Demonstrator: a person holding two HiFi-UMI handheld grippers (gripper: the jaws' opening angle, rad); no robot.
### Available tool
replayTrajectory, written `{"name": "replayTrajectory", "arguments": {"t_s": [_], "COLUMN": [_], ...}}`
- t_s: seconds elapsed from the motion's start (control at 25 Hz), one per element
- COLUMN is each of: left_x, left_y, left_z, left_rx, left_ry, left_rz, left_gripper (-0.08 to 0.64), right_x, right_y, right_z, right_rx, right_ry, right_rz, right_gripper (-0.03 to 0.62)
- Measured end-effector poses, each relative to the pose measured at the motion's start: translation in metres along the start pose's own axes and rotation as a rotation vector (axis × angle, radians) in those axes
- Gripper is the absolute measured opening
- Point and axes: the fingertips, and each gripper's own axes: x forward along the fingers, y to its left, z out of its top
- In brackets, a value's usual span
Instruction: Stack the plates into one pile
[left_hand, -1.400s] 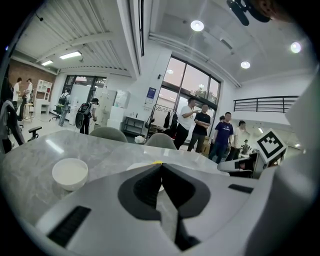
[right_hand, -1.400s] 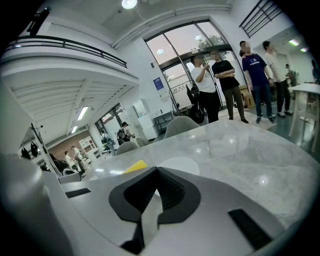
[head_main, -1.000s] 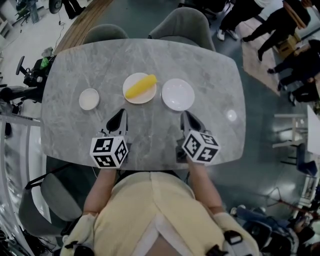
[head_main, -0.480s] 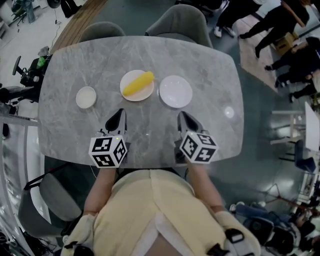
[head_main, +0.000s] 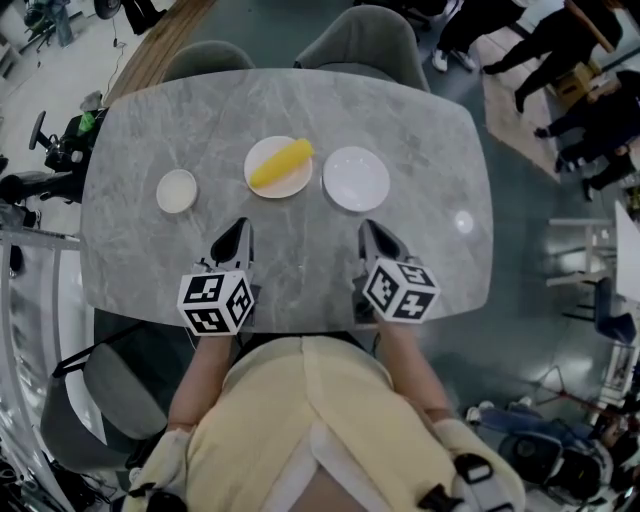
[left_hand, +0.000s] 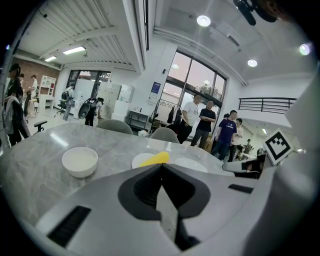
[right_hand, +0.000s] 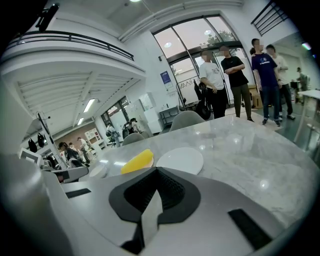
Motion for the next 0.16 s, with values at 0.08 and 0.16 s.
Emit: {"name": "replayTrajectory", "arguments": {"t_s": [0.08, 0.16], "left_x": [-0.0018, -0.003], "left_y": [0.0003, 0.0002], "left_z": [-0.001, -0.0017], "left_rx": [-0.002, -0.004], "left_ry": [0.002, 0.004], "left_rz": [0.001, 0.002], "left_gripper": [0.003, 0.003], "right_x": [-0.0007, -0.0011], "right_y": [0.0005, 0.0003], "right_z": [-0.0002, -0.0001], "right_rx": [-0.003, -0.008], "right_ry": [0.0, -0.001], "right_rz": [0.0, -0.002], "right_gripper": [0.003, 0.003]}}
